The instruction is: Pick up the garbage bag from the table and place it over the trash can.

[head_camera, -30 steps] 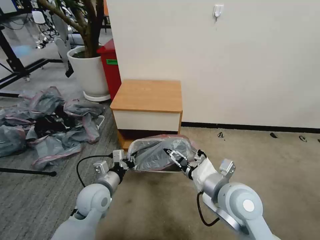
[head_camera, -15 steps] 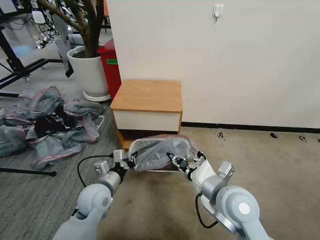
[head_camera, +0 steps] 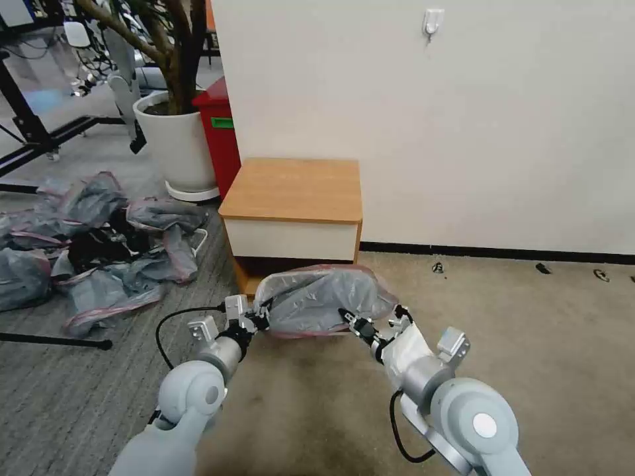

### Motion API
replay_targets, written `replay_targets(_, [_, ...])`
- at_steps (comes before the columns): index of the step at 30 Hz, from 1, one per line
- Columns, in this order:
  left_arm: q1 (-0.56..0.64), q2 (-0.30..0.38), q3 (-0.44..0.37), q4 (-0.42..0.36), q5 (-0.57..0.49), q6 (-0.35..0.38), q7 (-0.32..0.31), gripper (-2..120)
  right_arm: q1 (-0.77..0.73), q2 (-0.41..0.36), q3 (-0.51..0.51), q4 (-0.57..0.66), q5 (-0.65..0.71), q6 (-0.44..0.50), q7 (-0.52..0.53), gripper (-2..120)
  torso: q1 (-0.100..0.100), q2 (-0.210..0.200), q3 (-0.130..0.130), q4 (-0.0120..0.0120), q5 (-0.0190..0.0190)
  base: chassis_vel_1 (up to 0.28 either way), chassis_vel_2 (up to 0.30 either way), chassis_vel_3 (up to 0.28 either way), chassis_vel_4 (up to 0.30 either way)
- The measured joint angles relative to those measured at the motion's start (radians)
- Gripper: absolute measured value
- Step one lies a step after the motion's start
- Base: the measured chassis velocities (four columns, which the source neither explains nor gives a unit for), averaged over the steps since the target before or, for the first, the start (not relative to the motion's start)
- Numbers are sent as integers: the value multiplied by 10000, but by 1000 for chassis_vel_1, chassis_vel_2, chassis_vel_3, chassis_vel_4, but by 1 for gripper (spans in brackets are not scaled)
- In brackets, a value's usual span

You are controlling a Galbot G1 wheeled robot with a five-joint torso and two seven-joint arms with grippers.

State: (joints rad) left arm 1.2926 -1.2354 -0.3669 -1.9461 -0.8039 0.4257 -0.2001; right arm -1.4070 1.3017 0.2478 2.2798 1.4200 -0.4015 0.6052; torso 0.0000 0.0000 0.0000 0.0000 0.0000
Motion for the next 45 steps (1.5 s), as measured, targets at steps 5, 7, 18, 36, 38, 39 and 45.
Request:
replay_targets(5, [-77, -50, -17, -16, -452, -12, -351, 3, -230, -48, 49, 52, -64, 6, -10, 0, 1, 0, 0, 0, 0, 0, 0, 0, 0])
replay_targets(7, [-85, -58, -30, -29, -507, -12, -398, 3, -279, -53, 53, 28, -113, 18, -17, 0, 0, 0, 0, 0, 0, 0, 0, 0, 0])
replay_targets(18, [-130, -4, -116, -130, -987, -88, -724, 3, -487, -103, 163, -129, -285, 100, -126, 0, 0, 0, 0, 0, 0, 0, 0, 0, 0])
replay_targets(36, [219, 187, -378, -559, -1646, 588, -813, 3, -264, -146, 29, -898, -1038, 367, -237, 0, 0, 0, 0, 0, 0, 0, 0, 0, 0])
replay_targets(38, [240, 209, -397, -573, -1681, 655, -812, 3, -264, -146, 25, -930, -1066, 368, -238, 0, 0, 0, 0, 0, 0, 0, 0, 0, 0])
replay_targets(39, [272, 230, -422, -596, -1734, 729, -813, 3, -264, -150, 18, -973, -1130, 375, -232, 0, 0, 0, 0, 0, 0, 0, 0, 0, 0])
replay_targets(45, [314, 261, -474, -622, -1828, 876, -825, 3, -273, -175, -44, -1038, -1453, 463, -202, 17, 0, 0, 0, 0, 0, 0, 0, 0, 0])
